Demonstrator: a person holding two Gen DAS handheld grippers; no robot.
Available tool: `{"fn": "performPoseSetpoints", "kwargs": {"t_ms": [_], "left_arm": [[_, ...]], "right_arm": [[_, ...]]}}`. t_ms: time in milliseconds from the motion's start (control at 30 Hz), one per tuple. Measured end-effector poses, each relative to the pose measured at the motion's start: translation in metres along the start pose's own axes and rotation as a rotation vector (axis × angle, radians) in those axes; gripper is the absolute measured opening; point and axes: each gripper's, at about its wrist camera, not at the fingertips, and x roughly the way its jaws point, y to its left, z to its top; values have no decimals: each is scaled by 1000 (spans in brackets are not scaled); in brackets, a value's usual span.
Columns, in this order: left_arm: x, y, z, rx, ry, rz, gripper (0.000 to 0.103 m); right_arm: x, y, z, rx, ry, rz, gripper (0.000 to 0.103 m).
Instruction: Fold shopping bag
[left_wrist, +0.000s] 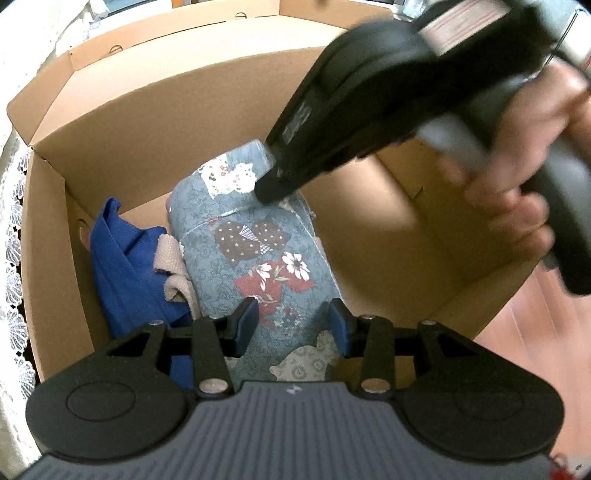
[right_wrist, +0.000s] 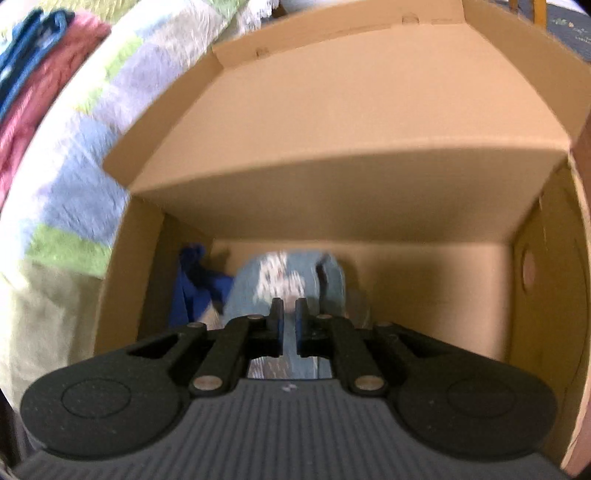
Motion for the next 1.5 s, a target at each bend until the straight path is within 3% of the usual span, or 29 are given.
{"fn": "performPoseSetpoints", "kwargs": {"t_ms": [133,267,500,700,833,1000,1133,1233,1333,1400,1500], "left_arm": [[25,10,4,6,-11,6,47],[20,3,3,16,-6,21,48],[-6,-6,-1,-5,-15,48,49],[-30,-4,-8,-102,-51,60,51],[-34,-3,-15,-165,-47,111,61],[-45,-7,-24,-163,-50,200,68],[-62,-5,-34,-210,-82,220,69],[-73,-5,-40,-240,-109,248,76],[-83,-6,-45,-250,-124,275,76],[-90,-10,-48,-236,-137,301,76],[-100,-14,-53,-234,-163,323,76]], "right_arm": [[22,0,3,27,11,-41,4],[29,5,12,-16,40,-67,4],[12,3,11,7,12,-9,11],[-7,3,4,27,-17,26,11],[-22,9,-3,15,-37,29,14],[-42,15,-18,10,-58,31,30],[-60,24,-40,-28,-67,11,34],[-75,29,-57,-57,-81,-10,43],[-90,34,-73,-82,-100,-39,52],[-100,39,-82,-107,-111,-53,66],[-114,47,-95,-149,-131,-76,77]]}}
